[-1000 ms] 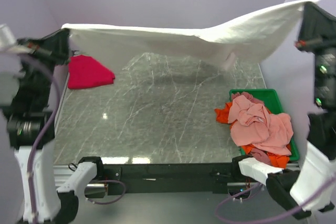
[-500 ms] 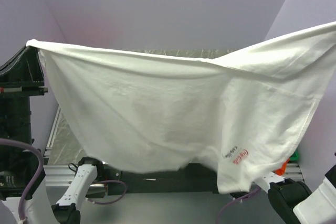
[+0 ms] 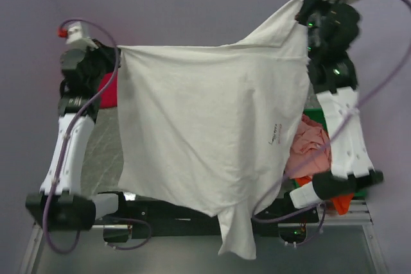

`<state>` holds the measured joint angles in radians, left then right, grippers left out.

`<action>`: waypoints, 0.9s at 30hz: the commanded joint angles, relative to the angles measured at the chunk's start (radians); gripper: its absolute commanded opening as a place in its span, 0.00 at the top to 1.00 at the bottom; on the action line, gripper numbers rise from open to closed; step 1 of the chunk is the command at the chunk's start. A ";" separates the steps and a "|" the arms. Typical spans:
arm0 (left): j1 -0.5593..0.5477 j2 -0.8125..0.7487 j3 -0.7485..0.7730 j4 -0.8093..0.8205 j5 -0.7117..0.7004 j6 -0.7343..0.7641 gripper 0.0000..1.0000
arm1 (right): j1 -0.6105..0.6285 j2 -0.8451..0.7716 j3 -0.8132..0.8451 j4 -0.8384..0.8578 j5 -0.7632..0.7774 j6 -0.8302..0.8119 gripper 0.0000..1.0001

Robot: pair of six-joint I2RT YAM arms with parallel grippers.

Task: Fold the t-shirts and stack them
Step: Flatten the tshirt out, then fold the tshirt

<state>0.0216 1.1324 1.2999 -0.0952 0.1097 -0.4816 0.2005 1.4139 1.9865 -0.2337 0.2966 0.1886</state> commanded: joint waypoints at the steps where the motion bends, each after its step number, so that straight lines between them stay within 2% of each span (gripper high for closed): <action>1: 0.000 0.271 0.002 -0.032 0.018 0.076 0.88 | -0.038 0.215 -0.015 -0.050 0.113 0.031 1.00; 2: 0.000 0.343 0.027 -0.052 0.002 0.086 0.76 | -0.047 0.329 0.039 -0.077 0.102 0.050 1.00; 3: 0.000 0.412 0.101 -0.087 -0.014 0.093 0.59 | -0.052 0.394 0.090 -0.170 0.061 0.080 0.89; 4: 0.000 0.541 0.149 -0.156 -0.042 0.083 0.51 | -0.065 0.463 0.157 -0.235 0.026 0.090 0.49; 5: 0.000 0.599 0.203 -0.211 -0.053 0.068 0.44 | -0.069 0.606 0.325 -0.303 0.000 0.110 0.34; 6: -0.002 0.647 0.296 -0.257 -0.050 0.048 0.42 | -0.069 0.670 0.410 -0.443 -0.028 0.117 0.22; 7: -0.003 0.693 0.317 -0.273 -0.026 0.038 0.40 | -0.067 0.751 0.525 -0.494 -0.046 0.123 0.16; 9: -0.017 0.676 0.305 -0.250 0.011 0.018 0.26 | -0.067 0.754 0.503 -0.530 -0.089 0.138 0.15; 10: -0.015 0.662 0.291 -0.221 0.012 0.017 0.20 | -0.064 0.723 0.441 -0.494 -0.103 0.137 0.14; 11: -0.044 0.650 0.277 -0.219 0.007 0.015 0.18 | -0.062 0.624 0.256 -0.443 -0.122 0.138 0.14; 12: -0.061 0.627 0.253 -0.225 0.007 0.006 0.16 | -0.064 0.570 0.157 -0.337 -0.143 0.144 0.13; 14: -0.071 0.606 0.220 -0.245 0.022 -0.012 0.16 | -0.062 0.438 -0.066 -0.265 -0.194 0.170 0.13; 15: -0.080 0.593 0.173 -0.248 0.028 -0.029 0.16 | -0.064 0.409 -0.116 -0.242 -0.209 0.181 0.12; 21: -0.094 0.484 -0.061 -0.218 0.077 -0.083 0.16 | -0.043 0.332 -0.351 -0.279 -0.335 0.271 0.12; 27: -0.094 0.484 -0.166 -0.215 0.134 -0.100 0.16 | -0.016 0.289 -0.557 -0.247 -0.416 0.344 0.13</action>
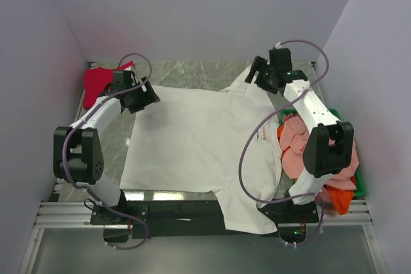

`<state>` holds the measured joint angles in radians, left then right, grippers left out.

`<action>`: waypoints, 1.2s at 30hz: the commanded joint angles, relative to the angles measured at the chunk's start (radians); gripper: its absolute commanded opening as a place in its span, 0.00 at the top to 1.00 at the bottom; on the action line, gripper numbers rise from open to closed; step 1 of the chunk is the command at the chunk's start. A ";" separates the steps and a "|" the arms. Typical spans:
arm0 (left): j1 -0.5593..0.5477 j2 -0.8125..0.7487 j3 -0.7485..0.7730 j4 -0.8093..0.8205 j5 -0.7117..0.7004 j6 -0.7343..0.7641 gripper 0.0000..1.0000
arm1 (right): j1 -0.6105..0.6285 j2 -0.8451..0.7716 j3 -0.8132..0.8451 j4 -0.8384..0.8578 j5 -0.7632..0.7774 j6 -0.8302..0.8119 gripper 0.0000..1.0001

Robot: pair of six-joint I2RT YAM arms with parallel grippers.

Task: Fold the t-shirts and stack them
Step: Fold the tshirt

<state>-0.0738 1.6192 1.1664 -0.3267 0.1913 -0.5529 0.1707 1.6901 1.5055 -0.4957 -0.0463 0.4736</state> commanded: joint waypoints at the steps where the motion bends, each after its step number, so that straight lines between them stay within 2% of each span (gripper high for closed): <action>1: 0.002 0.007 -0.039 0.023 0.065 -0.028 0.16 | 0.013 0.013 -0.109 0.020 -0.084 0.065 0.13; 6: 0.000 0.076 -0.040 0.025 0.086 -0.018 0.16 | 0.016 0.048 -0.149 0.000 -0.098 0.074 0.14; 20: 0.002 0.321 0.105 -0.003 0.112 -0.004 0.16 | 0.015 0.243 -0.085 -0.090 -0.095 0.102 0.14; 29: 0.002 0.452 0.213 -0.037 0.099 0.010 0.16 | 0.006 0.368 0.001 -0.168 -0.089 0.085 0.14; 36: 0.003 0.541 0.321 -0.067 0.091 0.024 0.16 | -0.025 0.477 0.131 -0.224 -0.081 0.083 0.14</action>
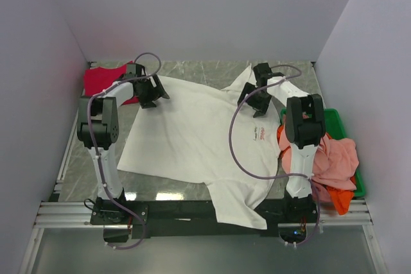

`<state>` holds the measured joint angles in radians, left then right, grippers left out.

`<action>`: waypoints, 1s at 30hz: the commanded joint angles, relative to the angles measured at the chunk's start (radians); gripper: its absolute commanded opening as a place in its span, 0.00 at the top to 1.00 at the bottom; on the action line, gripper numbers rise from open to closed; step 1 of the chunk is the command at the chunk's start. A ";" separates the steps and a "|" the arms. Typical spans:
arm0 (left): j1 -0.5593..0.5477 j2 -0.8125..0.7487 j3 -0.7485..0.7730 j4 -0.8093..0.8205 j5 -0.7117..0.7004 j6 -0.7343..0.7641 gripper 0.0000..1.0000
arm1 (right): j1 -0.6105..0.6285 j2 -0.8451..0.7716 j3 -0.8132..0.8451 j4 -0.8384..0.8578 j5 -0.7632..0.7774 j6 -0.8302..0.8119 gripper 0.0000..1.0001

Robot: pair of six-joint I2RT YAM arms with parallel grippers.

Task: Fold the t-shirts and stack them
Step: Fold the tshirt

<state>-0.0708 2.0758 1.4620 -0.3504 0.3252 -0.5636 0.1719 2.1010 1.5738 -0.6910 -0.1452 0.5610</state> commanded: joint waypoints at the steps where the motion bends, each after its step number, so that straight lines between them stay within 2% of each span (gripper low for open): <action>1: 0.000 0.096 0.059 -0.048 -0.043 0.036 0.16 | -0.031 0.077 0.083 -0.038 0.015 -0.007 0.14; 14: 0.005 0.306 0.383 -0.105 -0.028 0.068 0.16 | -0.091 0.332 0.560 -0.215 -0.065 -0.029 0.15; 24: -0.003 0.257 0.485 -0.068 0.072 0.065 0.16 | -0.100 0.268 0.560 -0.081 -0.238 -0.047 0.15; 30: -0.004 0.103 0.393 -0.052 0.051 0.056 0.16 | -0.098 0.125 0.482 -0.005 -0.275 -0.061 0.15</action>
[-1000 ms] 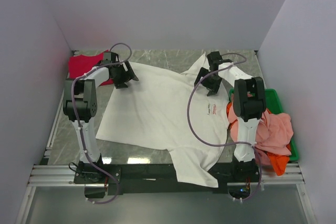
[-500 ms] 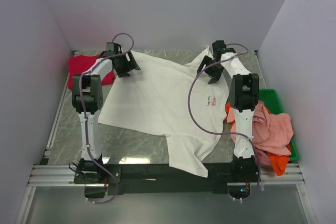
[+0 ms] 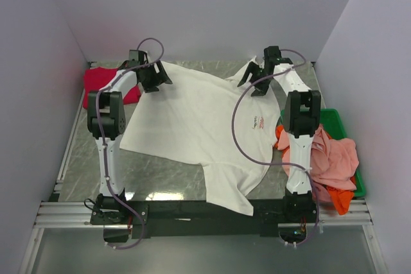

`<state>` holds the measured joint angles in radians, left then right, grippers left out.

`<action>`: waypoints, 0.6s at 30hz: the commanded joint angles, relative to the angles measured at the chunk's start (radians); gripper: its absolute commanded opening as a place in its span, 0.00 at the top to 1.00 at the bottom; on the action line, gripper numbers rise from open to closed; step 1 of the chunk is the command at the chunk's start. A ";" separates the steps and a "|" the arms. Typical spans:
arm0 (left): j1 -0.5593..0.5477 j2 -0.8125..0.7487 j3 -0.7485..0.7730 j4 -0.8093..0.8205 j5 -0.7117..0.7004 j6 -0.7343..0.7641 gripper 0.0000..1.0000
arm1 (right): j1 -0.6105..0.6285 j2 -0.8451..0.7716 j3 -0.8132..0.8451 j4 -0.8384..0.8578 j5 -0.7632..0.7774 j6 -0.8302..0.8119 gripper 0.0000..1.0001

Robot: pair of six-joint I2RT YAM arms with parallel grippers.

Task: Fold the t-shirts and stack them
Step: Fold the tshirt

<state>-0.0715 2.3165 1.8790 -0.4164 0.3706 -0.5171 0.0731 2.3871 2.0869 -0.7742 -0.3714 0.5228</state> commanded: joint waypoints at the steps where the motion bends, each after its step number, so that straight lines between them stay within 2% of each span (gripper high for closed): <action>1: -0.004 -0.184 -0.047 0.021 -0.005 0.009 0.16 | 0.004 -0.207 -0.077 0.098 -0.049 -0.026 0.15; 9: -0.004 -0.333 -0.322 0.028 -0.055 0.020 0.16 | 0.050 -0.405 -0.382 0.147 0.015 -0.026 0.15; 18: -0.004 -0.353 -0.471 0.021 -0.073 0.066 0.16 | 0.116 -0.508 -0.723 0.263 0.029 0.023 0.16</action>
<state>-0.0715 1.9762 1.4242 -0.4004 0.3172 -0.4908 0.1780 1.9274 1.4246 -0.5755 -0.3542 0.5179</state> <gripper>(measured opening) 0.840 0.844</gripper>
